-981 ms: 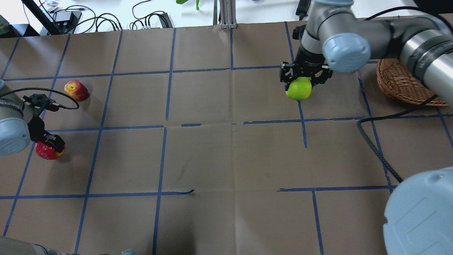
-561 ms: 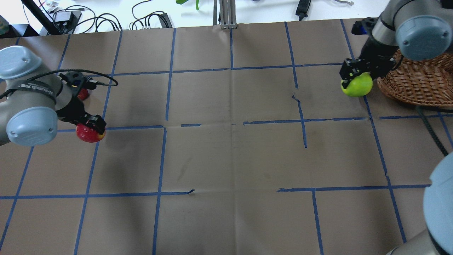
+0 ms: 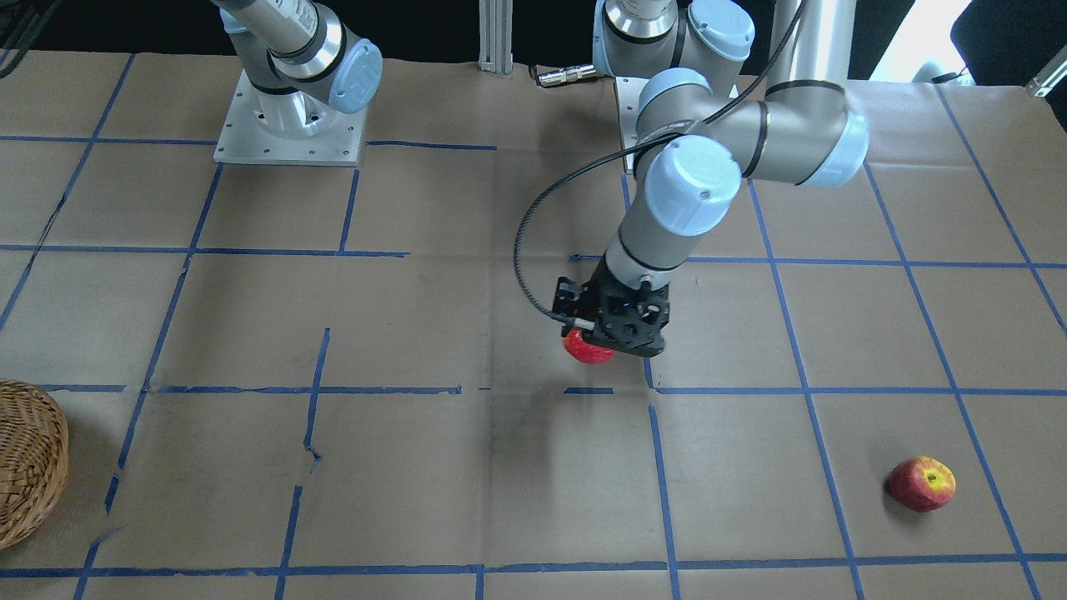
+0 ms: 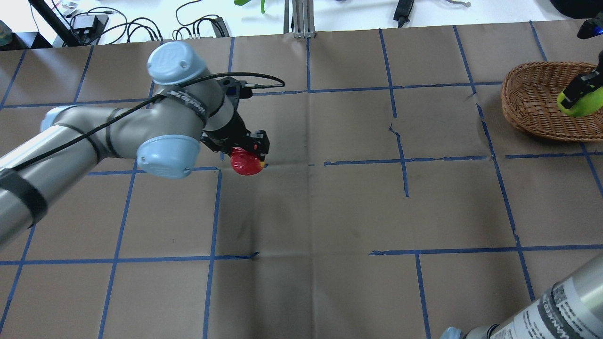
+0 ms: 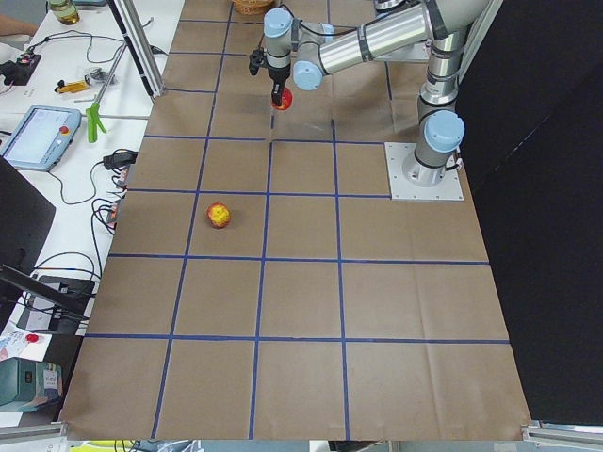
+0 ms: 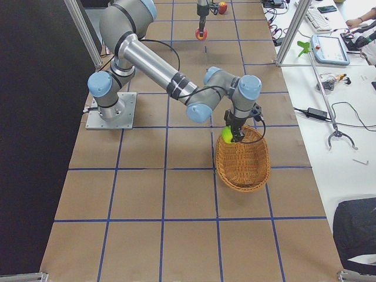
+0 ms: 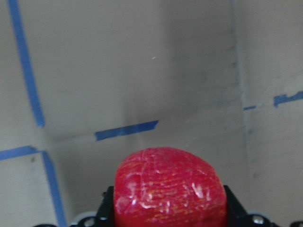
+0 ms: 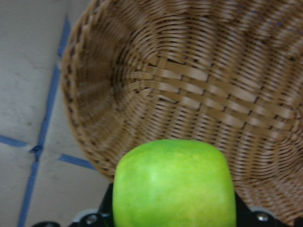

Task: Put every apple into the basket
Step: 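Carry the red apple to the table center with the left gripper and release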

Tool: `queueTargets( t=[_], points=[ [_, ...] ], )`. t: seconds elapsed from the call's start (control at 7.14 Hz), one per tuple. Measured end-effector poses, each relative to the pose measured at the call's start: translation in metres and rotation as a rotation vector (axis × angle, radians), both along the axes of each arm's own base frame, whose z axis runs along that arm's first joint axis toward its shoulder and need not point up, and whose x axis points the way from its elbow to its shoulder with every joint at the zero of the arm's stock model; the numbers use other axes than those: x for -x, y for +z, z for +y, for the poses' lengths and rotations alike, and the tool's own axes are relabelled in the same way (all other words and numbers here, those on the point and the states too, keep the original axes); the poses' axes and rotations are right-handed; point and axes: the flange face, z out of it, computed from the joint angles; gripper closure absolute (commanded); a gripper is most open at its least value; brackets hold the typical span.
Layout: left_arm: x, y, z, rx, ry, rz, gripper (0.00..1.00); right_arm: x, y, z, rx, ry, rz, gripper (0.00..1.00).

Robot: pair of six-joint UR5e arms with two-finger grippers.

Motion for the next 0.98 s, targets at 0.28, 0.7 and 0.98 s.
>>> queueTargets(
  t=[0.28, 0.7, 0.98],
  points=[
    [0.066, -0.025, -0.031, -0.003, -0.012, -0.025, 0.74, 0.081, -0.043, -0.035, 0.053, 0.094, 0.015, 0.69],
    [0.094, -0.053, -0.049, -0.014, -0.016, -0.067, 0.01, 0.118, -0.086, -0.045, 0.081, 0.103, 0.016, 0.0],
    [0.094, -0.059, -0.05, -0.004, -0.017, -0.111, 0.01, 0.116, -0.077, -0.039, 0.057, 0.09, -0.017, 0.0]
  ],
)
